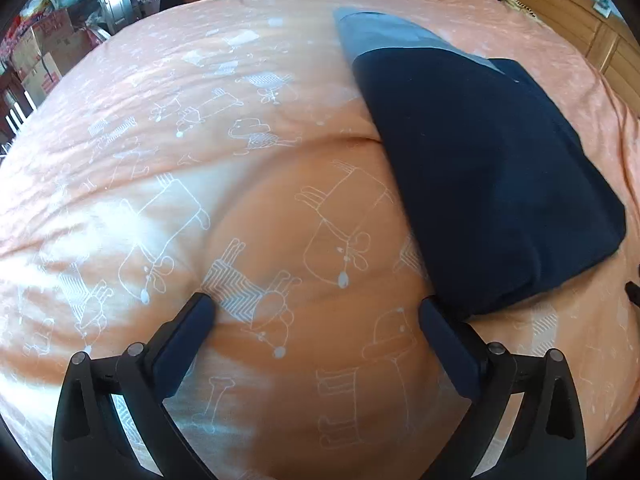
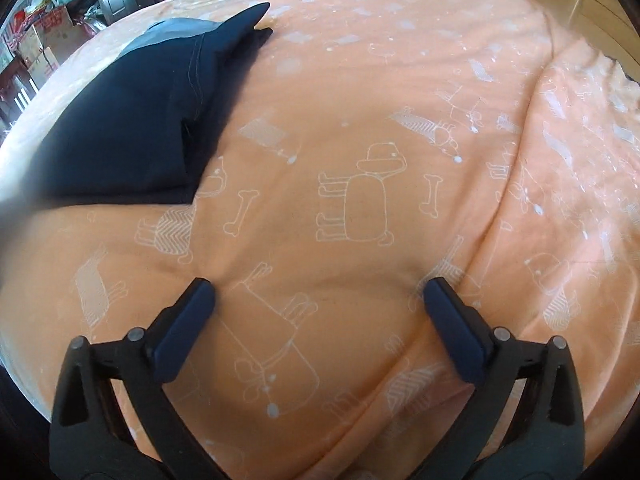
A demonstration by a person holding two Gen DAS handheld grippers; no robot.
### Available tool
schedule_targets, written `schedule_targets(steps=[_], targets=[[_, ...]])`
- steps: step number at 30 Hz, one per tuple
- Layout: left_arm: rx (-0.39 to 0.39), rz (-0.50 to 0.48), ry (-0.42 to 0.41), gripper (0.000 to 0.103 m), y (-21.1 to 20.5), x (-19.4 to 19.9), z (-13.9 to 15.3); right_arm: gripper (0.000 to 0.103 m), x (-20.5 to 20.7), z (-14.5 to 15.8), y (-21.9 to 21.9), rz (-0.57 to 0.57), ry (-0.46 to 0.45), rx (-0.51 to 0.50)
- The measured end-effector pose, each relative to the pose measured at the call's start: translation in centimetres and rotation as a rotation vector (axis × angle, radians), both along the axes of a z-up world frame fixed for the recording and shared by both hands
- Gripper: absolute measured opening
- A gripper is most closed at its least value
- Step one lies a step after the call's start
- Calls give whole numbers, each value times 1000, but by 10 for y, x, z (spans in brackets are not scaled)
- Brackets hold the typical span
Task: Fold small clothes
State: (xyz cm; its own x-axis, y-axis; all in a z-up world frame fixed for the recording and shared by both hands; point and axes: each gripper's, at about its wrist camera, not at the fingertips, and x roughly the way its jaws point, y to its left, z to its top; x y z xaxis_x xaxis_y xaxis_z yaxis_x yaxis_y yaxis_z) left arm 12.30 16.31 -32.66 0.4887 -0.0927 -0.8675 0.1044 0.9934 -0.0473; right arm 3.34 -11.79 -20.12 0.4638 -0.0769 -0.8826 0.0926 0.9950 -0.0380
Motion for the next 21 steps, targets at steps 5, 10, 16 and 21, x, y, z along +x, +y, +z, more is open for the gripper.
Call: schedule_targets(steps=[5, 10, 16, 21], targets=[[-18, -4, -67, 103, 5, -8, -3, 103, -13, 0, 0, -2, -36, 31], [-13, -5, -82, 103, 5, -13, -3, 103, -2, -5, 2, -16, -37, -1], [-13, -9, -99, 103, 7, -12, -7, 103, 3, -8, -7, -10, -68, 53], [-20, -8, -114, 103, 7, -14, -7, 103, 3, -9, -7, -6, -92, 48]])
